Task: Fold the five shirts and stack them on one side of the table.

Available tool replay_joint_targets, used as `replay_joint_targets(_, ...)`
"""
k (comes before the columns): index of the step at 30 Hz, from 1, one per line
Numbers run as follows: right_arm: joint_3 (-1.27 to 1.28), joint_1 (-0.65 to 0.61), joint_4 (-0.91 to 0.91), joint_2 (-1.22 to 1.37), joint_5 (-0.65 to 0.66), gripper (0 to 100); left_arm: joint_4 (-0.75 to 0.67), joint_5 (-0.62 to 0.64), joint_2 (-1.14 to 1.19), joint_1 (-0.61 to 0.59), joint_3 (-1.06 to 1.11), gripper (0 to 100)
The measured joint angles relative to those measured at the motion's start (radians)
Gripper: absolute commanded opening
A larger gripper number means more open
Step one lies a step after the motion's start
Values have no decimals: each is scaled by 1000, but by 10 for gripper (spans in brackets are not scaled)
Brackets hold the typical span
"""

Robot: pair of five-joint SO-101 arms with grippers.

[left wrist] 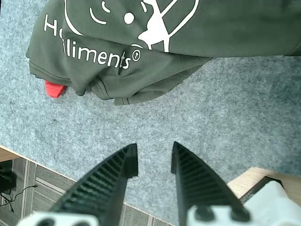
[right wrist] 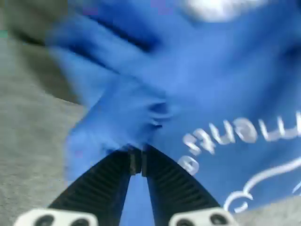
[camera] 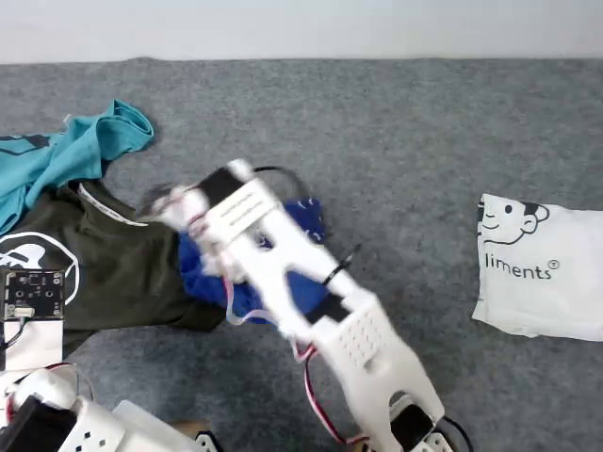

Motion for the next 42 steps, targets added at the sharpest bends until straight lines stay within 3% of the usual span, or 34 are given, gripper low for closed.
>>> replay_joint_targets(6,0,-57,0,-143,2,9,0,0,0,0,0,130)
replay_joint_targets(14,-2,127,-6,-132,0,9,0,0,0,0,0,130)
replay_joint_targets(17,-2,130,-6,-55,0,9,0,0,0,0,0,130)
replay_joint_targets(20,-2,84,-6,-5,0,9,0,0,0,-5,0,130)
replay_joint_targets(27,-2,-117,-6,41,0,9,-32,0,0,-137,0,130)
replay_joint_targets(32,-2,-180,-3,9,0,9,-66,0,0,-206,0,130)
replay_joint_targets(36,-2,-147,-2,-89,0,9,-66,0,0,-210,0,130)
replay_joint_targets(42,-2,9,-2,-106,0,9,-66,0,0,-210,0,130)
